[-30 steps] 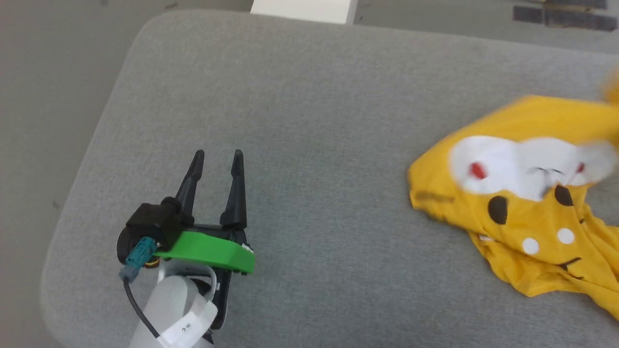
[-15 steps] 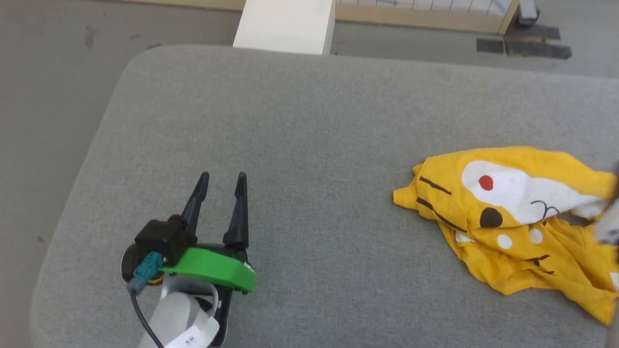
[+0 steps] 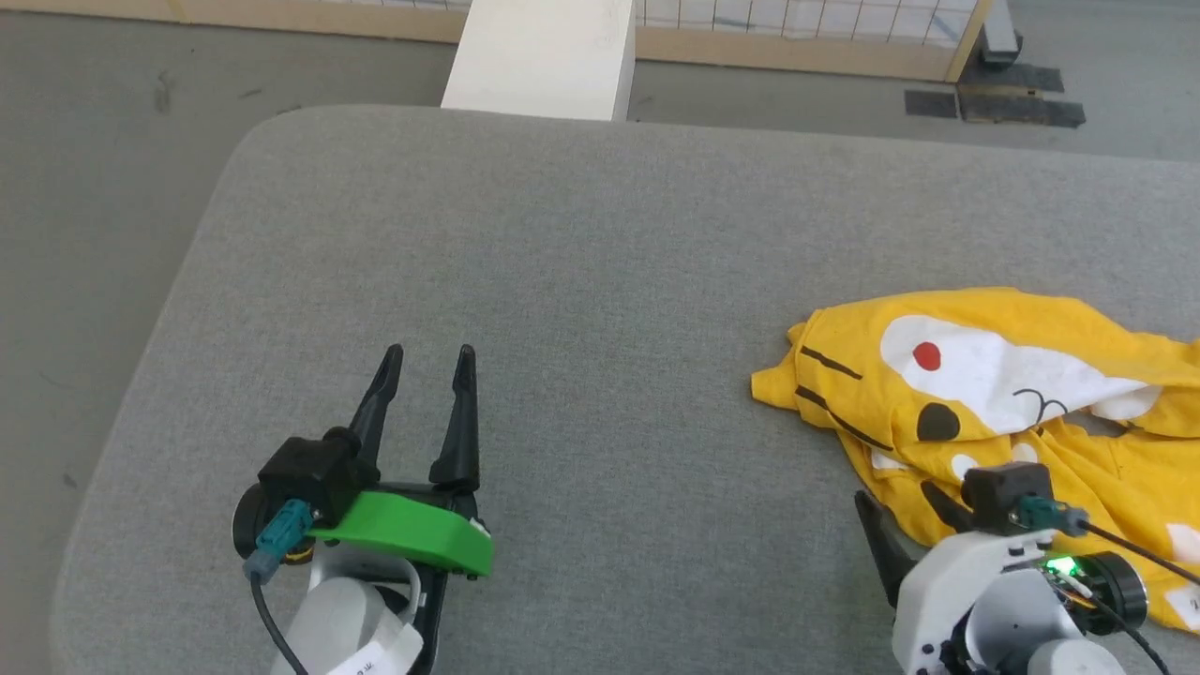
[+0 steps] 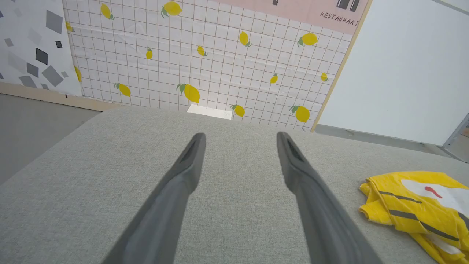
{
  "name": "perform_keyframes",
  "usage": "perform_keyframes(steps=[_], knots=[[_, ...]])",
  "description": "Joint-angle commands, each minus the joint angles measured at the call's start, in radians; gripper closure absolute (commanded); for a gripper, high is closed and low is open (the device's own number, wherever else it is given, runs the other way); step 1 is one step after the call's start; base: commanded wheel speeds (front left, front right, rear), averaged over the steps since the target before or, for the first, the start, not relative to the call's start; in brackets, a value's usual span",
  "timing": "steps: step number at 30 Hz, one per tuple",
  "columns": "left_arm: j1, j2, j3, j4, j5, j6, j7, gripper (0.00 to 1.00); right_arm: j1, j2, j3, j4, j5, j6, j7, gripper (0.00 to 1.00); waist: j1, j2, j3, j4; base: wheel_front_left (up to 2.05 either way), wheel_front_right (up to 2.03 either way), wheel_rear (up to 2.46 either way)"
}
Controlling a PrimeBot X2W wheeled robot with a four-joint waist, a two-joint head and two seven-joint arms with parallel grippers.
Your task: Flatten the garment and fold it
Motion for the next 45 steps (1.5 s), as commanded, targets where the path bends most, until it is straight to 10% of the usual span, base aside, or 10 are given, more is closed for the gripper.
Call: perform_keyframes(steps=[1, 7, 10, 11, 25, 26, 27, 38, 45], knots=[[-0.012, -0.001, 0.002, -0.006, -0.003, -0.003, -0.005, 0.00, -0.031, -0.001, -0.008, 0.018, -0.013, -0.002, 0.014, 0.00, 0.0000, 0.0000, 0.016, 0.008, 0.00, 0.00, 0.00], [-0.023, -0.001, 0.001, -0.010, -0.010, -0.001, -0.005, 0.00, -0.106, -0.001, -0.002, 0.119, -0.050, -0.002, 0.165, 0.05, 0.0000, 0.0000, 0.049, 0.027, 0.00, 0.00, 0.00], [-0.028, -0.001, -0.003, -0.005, -0.015, 0.000, -0.005, 0.00, -0.133, -0.001, 0.027, 0.148, -0.052, -0.002, 0.240, 0.94, 0.0000, 0.0000, 0.053, 0.036, 0.00, 0.00, 0.00], [-0.029, -0.001, -0.004, -0.004, -0.016, 0.001, -0.005, 0.00, -0.141, -0.001, 0.039, 0.145, -0.038, -0.002, 0.245, 1.00, 0.0000, 0.0000, 0.052, 0.038, 0.00, 0.00, 0.00], [-0.010, -0.001, 0.002, 0.013, -0.014, 0.003, -0.005, 0.00, -0.161, -0.002, 0.557, 0.065, 0.187, -0.002, 0.258, 1.00, 0.0000, 0.0000, -0.018, 0.028, 0.00, 0.00, 0.00], [-0.009, -0.001, 0.000, 0.014, -0.015, 0.003, -0.005, 0.00, -0.159, -0.002, 0.557, 0.073, 0.181, -0.002, 0.253, 0.62, 0.0000, 0.0000, -0.020, 0.028, 0.00, 0.00, 0.00], [-0.007, -0.001, -0.002, 0.016, -0.015, 0.003, -0.005, 0.00, -0.155, -0.002, 0.549, 0.076, 0.175, -0.002, 0.241, 0.00, 0.0000, 0.0000, -0.022, 0.026, 0.00, 0.00, 0.00], [0.044, 0.006, -0.004, 0.099, -0.002, -0.007, 0.002, 0.00, -0.045, -0.001, 0.114, -0.096, 0.168, -0.002, -0.071, 0.00, 0.0000, 0.0000, -0.071, -0.037, 0.00, 0.00, 0.00], [0.053, 0.008, -0.063, 0.184, -0.032, -0.022, 0.187, 0.00, 0.037, -0.001, -0.133, -0.100, 0.111, -0.002, -0.113, 0.00, 0.0000, 0.0000, -0.090, -0.100, 0.00, 0.00, 0.00]])
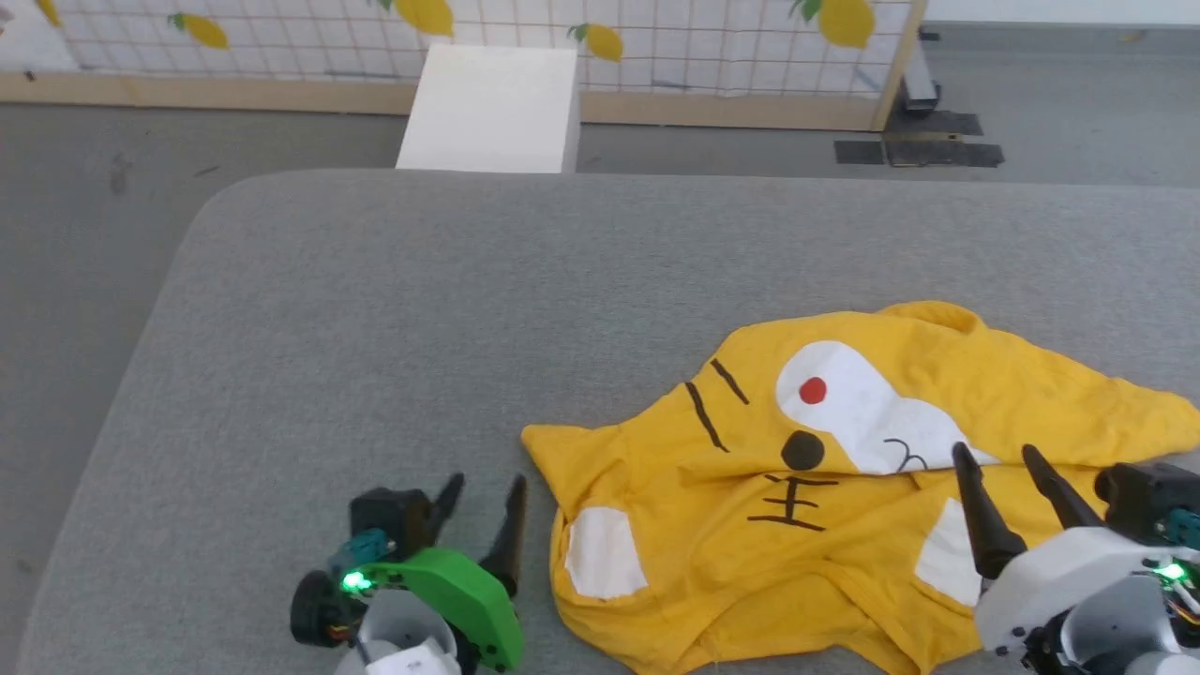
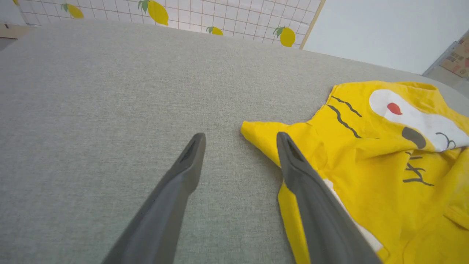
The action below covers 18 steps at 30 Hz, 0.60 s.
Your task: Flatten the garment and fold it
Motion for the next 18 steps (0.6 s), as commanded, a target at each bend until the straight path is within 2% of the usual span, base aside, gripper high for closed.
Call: perform_keyframes(steps=[1, 3, 7, 9, 10, 12, 15, 16, 17, 18], knots=[[0.007, 0.003, -0.013, 0.010, -0.013, -0.005, 0.043, 0.00, 0.010, 0.002, -0.015, -0.001, 0.000, -0.001, -0.006, 0.00, 0.0000, 0.0000, -0.013, -0.035, 0.00, 0.00, 0.00], [0.006, 0.003, -0.029, 0.023, -0.026, -0.007, 0.123, 0.00, 0.017, 0.002, -0.032, 0.000, 0.011, -0.001, -0.007, 0.00, 0.0000, 0.0000, -0.014, -0.052, 0.00, 0.00, 0.00], [0.000, 0.004, -0.047, 0.029, -0.035, 0.020, 0.268, 0.00, 0.022, 0.003, -0.041, 0.002, 0.021, -0.001, -0.011, 0.00, 0.0000, 0.0000, -0.015, -0.075, 0.00, 0.00, 0.00], [-0.007, 0.005, -0.048, 0.023, -0.034, 0.042, 0.318, 0.00, 0.024, 0.003, -0.035, 0.002, 0.027, -0.001, -0.013, 0.00, 0.0000, 0.0000, -0.015, -0.084, 0.00, 0.00, 0.00], [-0.028, 0.021, -0.063, 0.031, 0.000, 0.082, 0.394, 0.00, 0.027, 0.003, -0.021, 0.005, 0.035, -0.001, -0.013, 0.00, 0.0000, 0.0000, -0.013, -0.093, 0.00, 0.00, 0.00], [-0.045, 0.027, -0.071, 0.041, 0.026, 0.114, 0.434, 0.00, 0.028, 0.003, -0.015, 0.006, 0.039, -0.001, -0.014, 0.00, 0.0000, 0.0000, -0.011, -0.096, 0.00, 0.00, 0.00], [-0.071, 0.026, -0.092, 0.068, 0.048, 0.139, 0.501, 0.00, 0.029, 0.003, -0.005, 0.010, 0.041, -0.001, -0.013, 0.00, 0.0000, 0.0000, -0.009, -0.096, 0.00, 0.00, 0.00], [-0.078, 0.026, -0.100, 0.076, 0.049, 0.137, 0.518, 0.47, 0.029, 0.003, -0.002, 0.011, 0.042, -0.001, -0.013, 0.00, 0.0000, 0.0000, -0.008, -0.095, 0.00, 0.00, 0.00], [-0.085, 0.024, -0.109, 0.082, 0.047, 0.129, 0.531, 1.00, 0.029, 0.003, 0.000, 0.012, 0.044, -0.001, -0.013, 0.00, 0.0000, 0.0000, -0.007, -0.094, 0.00, 0.00, 0.00], [-0.091, 0.023, -0.112, 0.086, 0.045, 0.126, 0.532, 1.00, 0.028, 0.003, 0.001, 0.012, 0.045, -0.001, -0.013, 0.00, 0.0000, 0.0000, -0.007, -0.092, 0.00, 0.00, 0.00]])
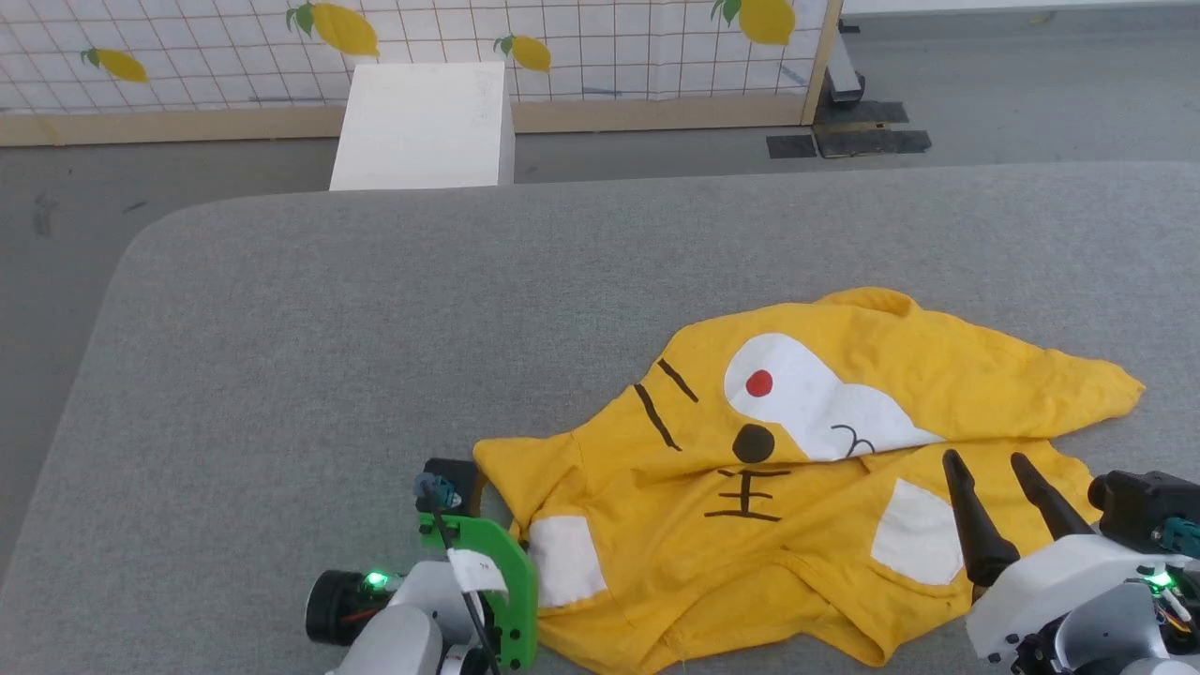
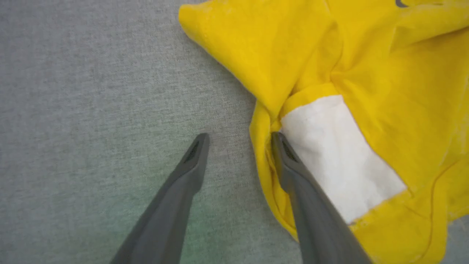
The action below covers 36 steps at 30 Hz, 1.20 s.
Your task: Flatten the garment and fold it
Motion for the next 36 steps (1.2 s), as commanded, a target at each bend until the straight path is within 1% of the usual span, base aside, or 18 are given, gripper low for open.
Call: perform_keyframes(steps=[1, 2, 5, 7, 9, 13, 14, 16, 17, 18, 21, 24, 28, 32, 33, 34, 35, 36], knots=[[-0.009, 0.002, 0.001, 0.008, 0.000, 0.000, -0.017, 1.00, 0.013, 0.001, 0.002, 0.003, 0.007, -0.001, -0.004, 0.00, 0.0000, -0.0001, 0.001, 0.003, 0.00, 0.00, 0.00], [-0.013, 0.000, 0.014, -0.002, -0.004, 0.011, -0.050, 1.00, 0.012, 0.001, 0.002, 0.003, 0.008, -0.001, -0.004, 0.00, 0.0000, -0.0001, 0.002, 0.005, 0.00, 0.00, 0.00], [-0.014, -0.003, 0.089, -0.049, -0.017, 0.079, -0.212, 1.00, 0.010, 0.001, -0.005, 0.003, 0.011, -0.001, -0.007, 0.00, 0.0000, -0.0001, 0.003, 0.014, 0.00, 0.00, 0.00], [0.004, -0.003, 0.140, -0.079, -0.032, 0.113, -0.301, 1.00, 0.010, 0.001, -0.013, 0.004, 0.010, -0.001, -0.008, 0.00, 0.0000, -0.0001, 0.002, 0.022, 0.00, 0.00, 0.00], [0.032, 0.005, 0.179, -0.105, -0.046, 0.134, -0.356, 1.00, 0.013, 0.001, -0.026, 0.005, 0.009, -0.001, -0.007, 0.00, 0.0000, -0.0001, 0.003, 0.034, 0.00, 0.00, 0.00], [0.100, 0.028, 0.233, -0.152, -0.063, 0.164, -0.395, 1.00, 0.017, 0.001, -0.064, 0.022, 0.003, -0.001, 0.023, 0.00, 0.0000, -0.0001, 0.006, 0.058, 0.00, 0.00, 0.00], [0.140, 0.034, 0.244, -0.172, -0.070, 0.177, -0.379, 1.00, 0.023, 0.001, -0.089, 0.040, 0.004, -0.001, 0.062, 0.00, 0.0000, -0.0001, 0.009, 0.071, 0.00, 0.00, 0.00], [0.177, 0.033, 0.245, -0.184, -0.084, 0.182, -0.342, 1.00, 0.032, 0.001, -0.116, 0.055, 0.008, -0.001, 0.110, 0.00, 0.0000, -0.0001, 0.014, 0.084, 0.00, 0.00, 0.00], [0.193, 0.030, 0.241, -0.186, -0.095, 0.182, -0.312, 0.60, 0.035, 0.001, -0.127, 0.060, 0.011, -0.001, 0.131, 0.00, 0.0000, -0.0001, 0.016, 0.091, 0.00, 0.00, 0.00], [0.210, 0.025, 0.236, -0.189, -0.111, 0.182, -0.275, 0.00, 0.037, 0.001, -0.142, 0.068, 0.010, -0.001, 0.154, 0.00, 0.0000, -0.0001, 0.019, 0.098, 0.00, 0.00, 0.00], [0.225, 0.020, 0.230, -0.219, -0.128, 0.174, -0.262, 0.00, 0.028, 0.001, -0.169, 0.089, -0.003, -0.001, 0.196, 0.00, 0.0000, -0.0001, 0.028, 0.110, 0.00, 0.00, 0.00], [0.214, 0.011, 0.242, -0.259, -0.143, 0.155, -0.359, 0.00, -0.007, 0.001, -0.192, 0.120, -0.026, -0.001, 0.214, 0.00, 0.0000, -0.0001, 0.043, 0.116, 0.00, 0.00, 0.00], [0.185, 0.009, 0.243, -0.257, -0.133, 0.122, -0.498, 0.00, -0.069, 0.001, -0.218, 0.191, -0.084, -0.001, 0.251, 0.00, 0.0000, -0.0001, 0.066, 0.122, 0.00, 0.00, 0.00], [0.154, 0.006, 0.237, -0.235, -0.119, 0.101, -0.605, 0.00, -0.117, 0.001, -0.207, 0.270, -0.127, -0.001, 0.340, 0.00, 0.0000, -0.0001, 0.086, 0.128, 0.00, 0.00, 0.00], [0.149, 0.006, 0.234, -0.230, -0.117, 0.098, -0.621, 0.00, -0.124, 0.001, -0.202, 0.282, -0.131, -0.001, 0.361, 0.04, 0.0000, -0.0001, 0.089, 0.129, 0.00, 0.00, 0.00], [0.143, 0.005, 0.232, -0.224, -0.112, 0.096, -0.637, 0.00, -0.130, 0.001, -0.195, 0.294, -0.134, -0.001, 0.386, 0.52, 0.0000, -0.0001, 0.091, 0.130, 0.00, 0.00, 0.00], [0.139, 0.005, 0.231, -0.220, -0.110, 0.094, -0.647, 0.00, -0.134, 0.001, -0.192, 0.296, -0.137, -0.001, 0.399, 0.85, 0.0000, -0.0001, 0.092, 0.130, 0.00, 0.00, 0.00], [0.135, 0.004, 0.230, -0.216, -0.107, 0.092, -0.658, 0.00, -0.138, 0.001, -0.192, 0.293, -0.139, -0.001, 0.407, 1.00, 0.0000, -0.0001, 0.093, 0.131, 0.00, 0.00, 0.00]])
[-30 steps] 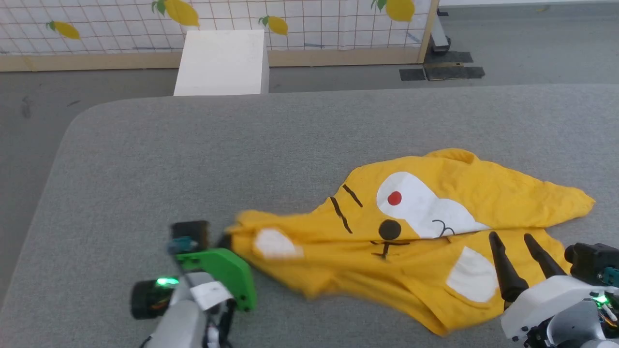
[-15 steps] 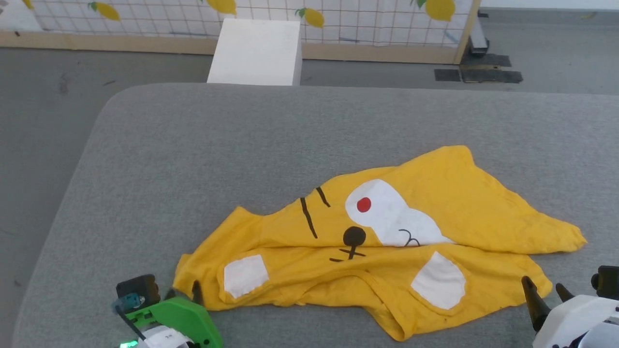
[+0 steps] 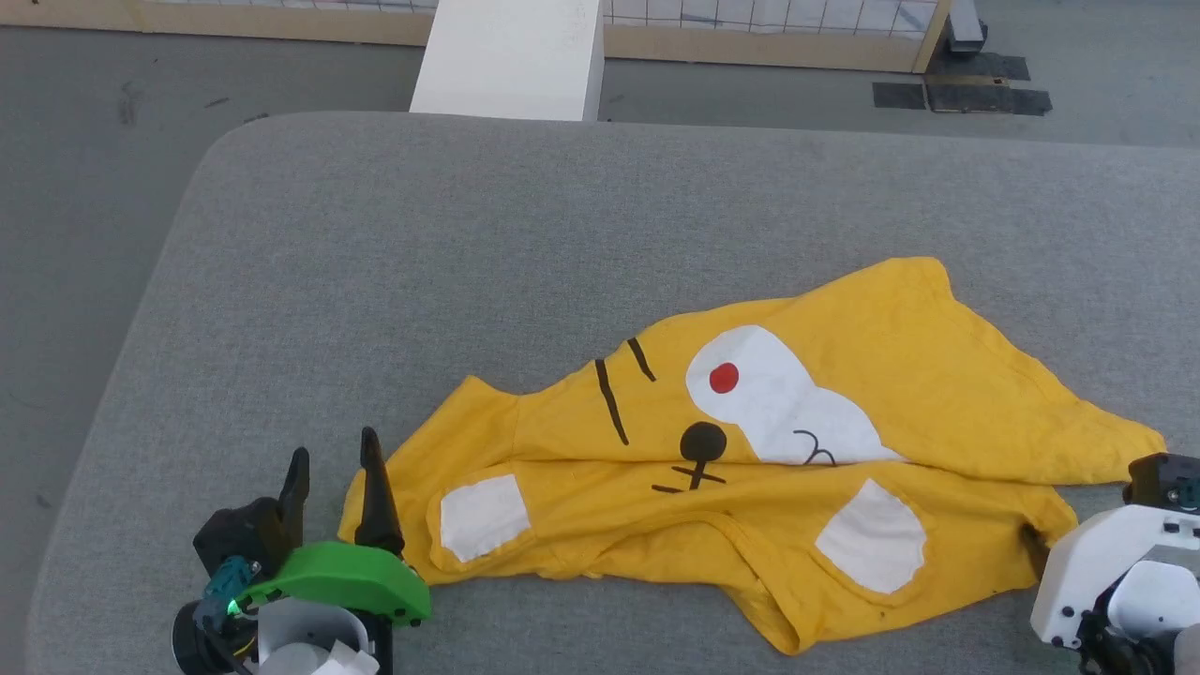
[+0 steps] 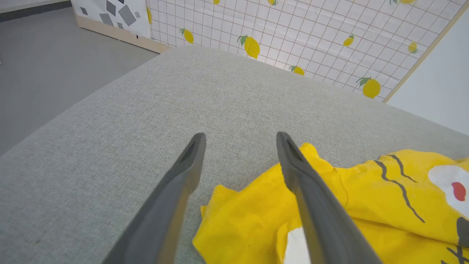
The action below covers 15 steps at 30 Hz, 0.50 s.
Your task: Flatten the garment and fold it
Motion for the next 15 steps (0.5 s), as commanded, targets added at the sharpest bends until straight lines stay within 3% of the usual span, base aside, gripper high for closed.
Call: perform_keyframes(steps=[1, 4, 9, 15], knots=[[-0.018, -0.004, -0.001, 0.006, 0.019, -0.006, -0.015, 0.00, 0.001, 0.013, 0.002, 0.021, -0.008, -0.001, 0.020, 1.00, 0.0000, 0.0000, 0.003, 0.002, 0.00, 0.00, 0.00], [-0.024, -0.004, -0.003, 0.018, 0.022, -0.011, -0.030, 0.00, -0.007, 0.013, -0.070, -0.010, -0.039, -0.001, 0.000, 1.00, 0.0000, 0.0000, 0.000, 0.000, 0.00, 0.00, 0.00], [-0.026, 0.000, -0.008, 0.033, 0.023, -0.025, -0.040, 0.00, -0.030, 0.013, -0.279, -0.072, -0.110, -0.001, -0.066, 1.00, 0.0000, 0.0000, -0.010, -0.005, 0.00, 0.00, 0.00], [-0.025, 0.010, -0.028, 0.053, 0.020, -0.050, -0.032, 0.00, -0.061, 0.013, -0.451, -0.059, -0.181, -0.001, -0.112, 1.00, 0.0000, 0.0000, -0.025, -0.016, 0.00, 0.00, 0.00]])
